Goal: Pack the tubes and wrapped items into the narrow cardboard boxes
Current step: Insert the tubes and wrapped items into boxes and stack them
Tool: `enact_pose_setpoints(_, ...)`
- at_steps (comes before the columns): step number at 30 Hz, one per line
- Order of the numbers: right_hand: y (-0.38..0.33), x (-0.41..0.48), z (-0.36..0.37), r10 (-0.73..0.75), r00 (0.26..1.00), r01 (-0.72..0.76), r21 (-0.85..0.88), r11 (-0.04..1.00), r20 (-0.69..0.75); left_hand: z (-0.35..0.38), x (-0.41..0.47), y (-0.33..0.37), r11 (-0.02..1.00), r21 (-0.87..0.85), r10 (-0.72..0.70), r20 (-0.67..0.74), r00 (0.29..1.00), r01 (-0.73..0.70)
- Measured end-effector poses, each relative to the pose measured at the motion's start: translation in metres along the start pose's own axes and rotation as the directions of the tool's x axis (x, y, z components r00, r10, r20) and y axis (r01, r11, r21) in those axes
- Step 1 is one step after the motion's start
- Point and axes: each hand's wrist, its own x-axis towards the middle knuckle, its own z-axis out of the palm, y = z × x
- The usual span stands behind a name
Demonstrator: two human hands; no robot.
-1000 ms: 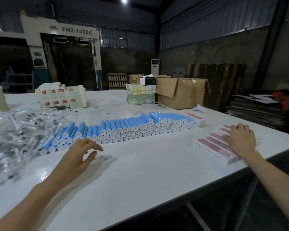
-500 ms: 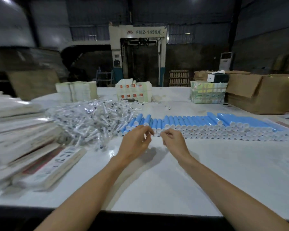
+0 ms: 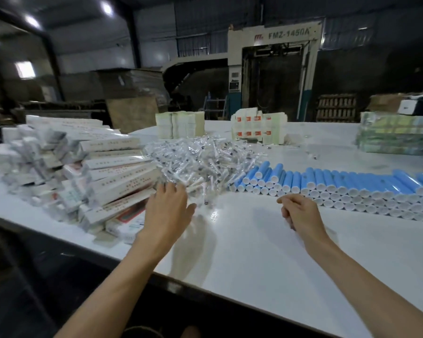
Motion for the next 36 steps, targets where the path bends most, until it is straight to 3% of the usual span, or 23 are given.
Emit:
enact_pose_setpoints(4, -0.001, -0.001, 0.0, -0.002, 1.0, 0.001, 0.003, 1.0, 0.015, 0.006, -0.009, -0.035, 0.963, 0.21, -0.178, 0.033, 0.983, 0.167)
enact_pose_setpoints(7, -0.002, -0.003, -0.001, -0.005, 1.0, 0.005, 0.012, 1.0, 0.024, 0.015, -0.008, -0.045, 0.945, 0.279, -0.206, 0.111, 0.972, 0.169)
enact_pose_setpoints(10, -0.002, -0.004, -0.001, -0.007, 1.0, 0.006, 0.027, 1.0, 0.03, 0.018, -0.008, -0.048, 0.953, 0.256, -0.19, 0.101, 0.977, 0.159)
enact_pose_setpoints(14, -0.001, -0.005, -0.001, -0.007, 1.0, 0.006, 0.024, 1.0, 0.03, 0.007, -0.012, -0.051, 0.975, 0.169, -0.156, 0.054, 0.986, 0.144)
enact_pose_setpoints(18, -0.002, -0.004, -0.001, -0.006, 0.999, 0.006, 0.016, 1.0, 0.033, -0.016, -0.02, -0.049, 0.991, -0.037, -0.125, 0.032, 0.992, 0.127)
enact_pose_setpoints(23, 0.0, -0.003, 0.001, -0.003, 0.999, 0.003, 0.021, 1.0, 0.033, -0.039, -0.017, -0.034, 0.953, -0.297, -0.024, 0.106, 0.994, 0.055)
enact_pose_setpoints(26, 0.001, -0.002, 0.0, -0.001, 1.0, 0.0, 0.017, 1.0, 0.029, -0.042, 0.002, -0.004, 0.834, -0.551, 0.138, 0.188, 0.972, -0.012)
enact_pose_setpoints(29, 0.001, -0.002, -0.001, 0.017, 1.0, -0.017, 0.022, 1.0, 0.024, -0.036, 0.026, 0.029, 0.64, -0.769, 0.295, 0.227, 0.928, -0.015)
enact_pose_setpoints(33, -0.002, -0.002, -0.001, 0.033, 0.999, -0.033, 0.023, 0.999, -0.007, -0.02, 0.056, 0.071, 0.222, -0.951, 0.411, 0.293, 0.863, 0.217)
enact_pose_setpoints(36, -0.005, -0.004, -0.002, 0.023, 1.0, -0.023, 0.013, 1.0, -0.019, 0.0, 0.078, 0.096, 0.053, -0.93, 0.46, 0.346, 0.818, 0.364)
